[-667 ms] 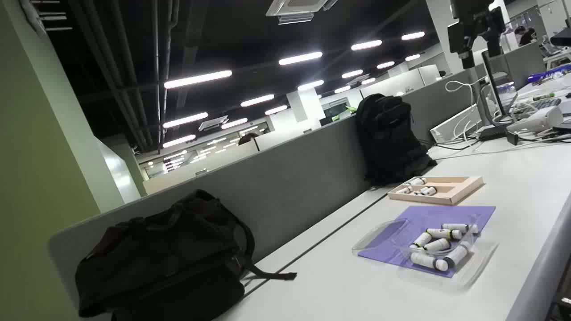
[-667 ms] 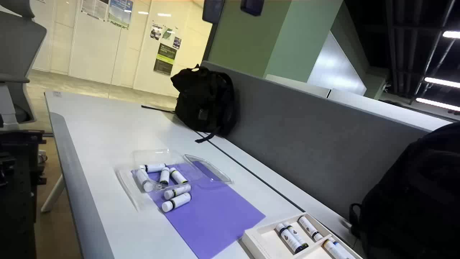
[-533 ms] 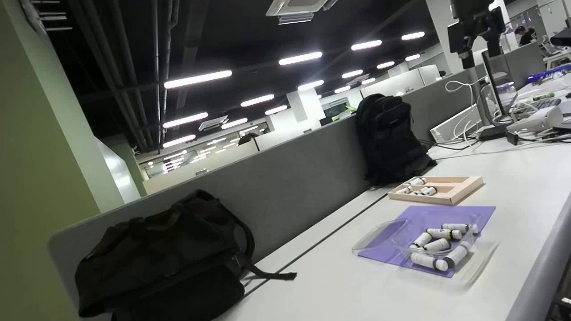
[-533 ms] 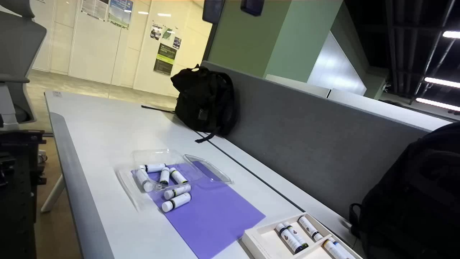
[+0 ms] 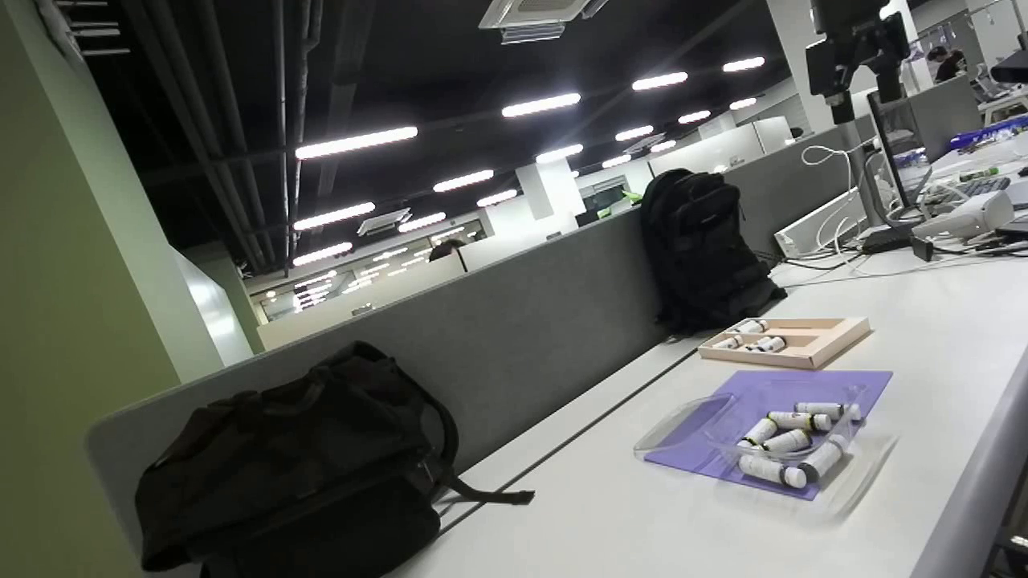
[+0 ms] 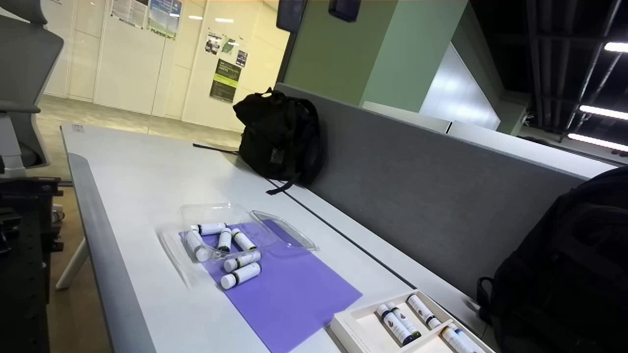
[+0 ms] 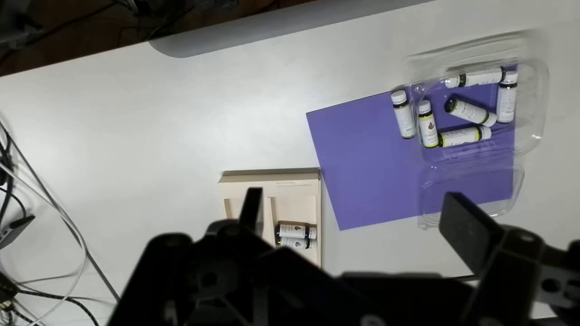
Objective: Pick up one small bottle from plastic container and place it on the table.
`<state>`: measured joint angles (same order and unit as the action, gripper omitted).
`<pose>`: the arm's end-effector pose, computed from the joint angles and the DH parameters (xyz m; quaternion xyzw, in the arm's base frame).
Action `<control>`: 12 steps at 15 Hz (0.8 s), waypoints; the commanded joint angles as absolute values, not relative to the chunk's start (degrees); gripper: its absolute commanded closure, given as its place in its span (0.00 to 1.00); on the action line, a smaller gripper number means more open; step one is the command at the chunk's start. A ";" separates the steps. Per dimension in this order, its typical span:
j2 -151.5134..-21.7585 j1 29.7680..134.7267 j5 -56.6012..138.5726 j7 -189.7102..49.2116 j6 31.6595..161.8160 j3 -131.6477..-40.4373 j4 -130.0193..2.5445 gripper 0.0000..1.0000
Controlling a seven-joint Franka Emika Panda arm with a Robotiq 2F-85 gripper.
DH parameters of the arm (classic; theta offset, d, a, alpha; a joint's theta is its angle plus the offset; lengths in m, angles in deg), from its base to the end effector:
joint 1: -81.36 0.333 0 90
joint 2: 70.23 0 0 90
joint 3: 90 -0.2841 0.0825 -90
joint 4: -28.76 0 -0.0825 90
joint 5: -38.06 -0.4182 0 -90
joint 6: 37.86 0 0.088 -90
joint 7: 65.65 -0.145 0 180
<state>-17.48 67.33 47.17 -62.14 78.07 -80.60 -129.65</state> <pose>0.3325 -0.1452 0.4064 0.9891 -0.1181 0.0840 0.0268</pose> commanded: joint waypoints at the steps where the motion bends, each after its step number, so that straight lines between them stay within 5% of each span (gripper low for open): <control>1: -18.71 69.58 46.70 -61.67 78.76 -81.20 -130.55 0.00; 12: -44.66 93.60 43.31 -58.01 104.11 -98.30 -131.44 0.00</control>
<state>-36.14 90.47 42.20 -58.30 96.88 -94.42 -131.52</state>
